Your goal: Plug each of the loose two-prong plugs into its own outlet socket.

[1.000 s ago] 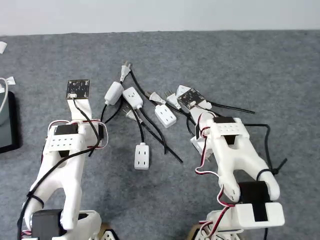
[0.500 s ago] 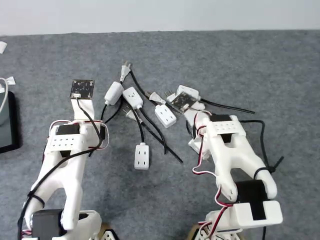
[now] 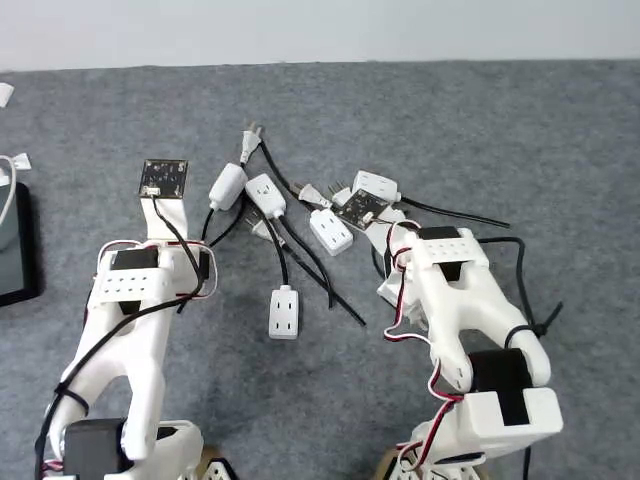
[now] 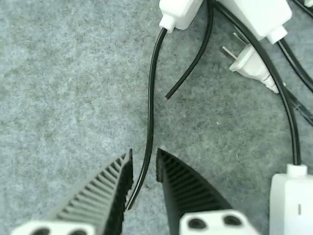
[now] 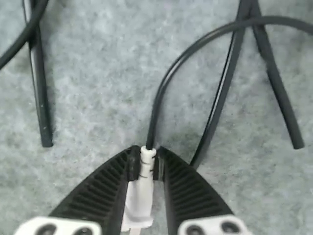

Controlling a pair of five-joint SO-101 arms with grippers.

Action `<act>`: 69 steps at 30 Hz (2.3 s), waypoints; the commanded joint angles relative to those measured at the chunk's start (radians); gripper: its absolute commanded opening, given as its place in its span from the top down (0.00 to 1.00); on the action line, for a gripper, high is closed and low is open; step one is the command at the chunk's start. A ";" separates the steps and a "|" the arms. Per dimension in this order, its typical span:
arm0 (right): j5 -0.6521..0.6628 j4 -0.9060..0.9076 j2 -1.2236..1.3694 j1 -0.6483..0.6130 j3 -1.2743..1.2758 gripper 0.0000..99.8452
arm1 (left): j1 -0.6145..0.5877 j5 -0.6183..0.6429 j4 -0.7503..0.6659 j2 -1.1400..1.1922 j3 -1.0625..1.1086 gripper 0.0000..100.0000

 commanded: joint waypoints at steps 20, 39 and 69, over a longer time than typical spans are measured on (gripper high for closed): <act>-0.420 0.335 -0.636 -0.420 0.072 0.99 | 0.009 -0.014 -0.028 -0.003 -0.005 0.93; -0.427 0.002 -0.179 -0.177 0.118 0.87 | 0.009 -0.014 -0.025 -0.003 -0.002 0.93; -0.430 0.039 -0.648 -0.094 0.356 0.99 | 0.009 -0.014 -0.023 -0.003 -0.002 0.93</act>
